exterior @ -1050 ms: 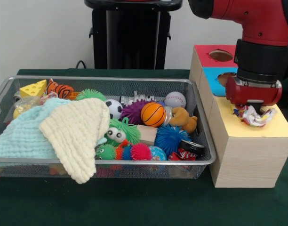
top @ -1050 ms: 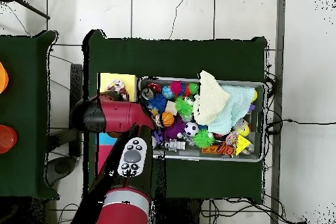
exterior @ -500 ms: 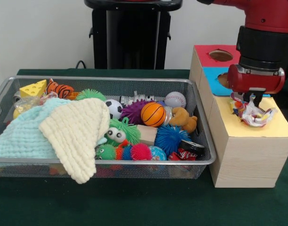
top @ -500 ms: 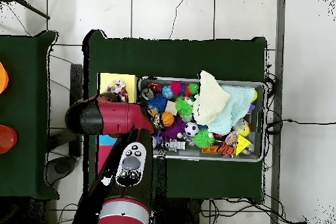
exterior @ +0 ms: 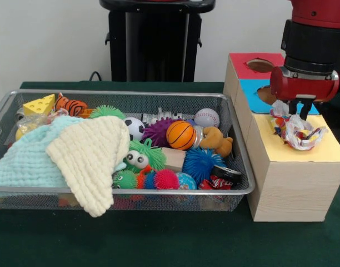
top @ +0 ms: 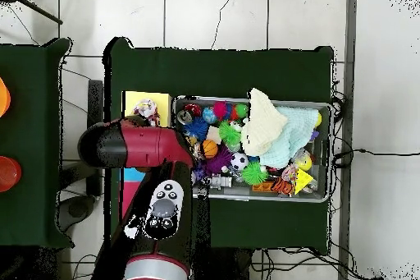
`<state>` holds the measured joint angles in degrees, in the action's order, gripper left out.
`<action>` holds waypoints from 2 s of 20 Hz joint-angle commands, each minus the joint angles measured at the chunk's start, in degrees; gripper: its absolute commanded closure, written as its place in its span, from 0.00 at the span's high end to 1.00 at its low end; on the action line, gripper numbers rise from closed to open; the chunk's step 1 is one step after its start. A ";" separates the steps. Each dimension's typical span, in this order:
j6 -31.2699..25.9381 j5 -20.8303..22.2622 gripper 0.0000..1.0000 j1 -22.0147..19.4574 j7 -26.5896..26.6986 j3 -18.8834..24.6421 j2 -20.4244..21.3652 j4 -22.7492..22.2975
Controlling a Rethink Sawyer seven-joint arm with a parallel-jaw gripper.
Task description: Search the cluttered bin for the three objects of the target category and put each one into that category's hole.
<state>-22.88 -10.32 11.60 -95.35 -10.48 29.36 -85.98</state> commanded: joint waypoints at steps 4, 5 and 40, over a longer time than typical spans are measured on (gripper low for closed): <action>-11.38 -1.42 0.00 -1.16 -11.61 0.71 -1.52 -1.55; -10.50 -1.62 0.00 -1.08 -12.05 0.75 -1.71 -1.88; -18.36 -5.45 0.00 3.47 -14.05 -4.41 1.38 0.69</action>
<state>-32.96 -14.35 16.23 -95.35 -15.81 31.05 -84.97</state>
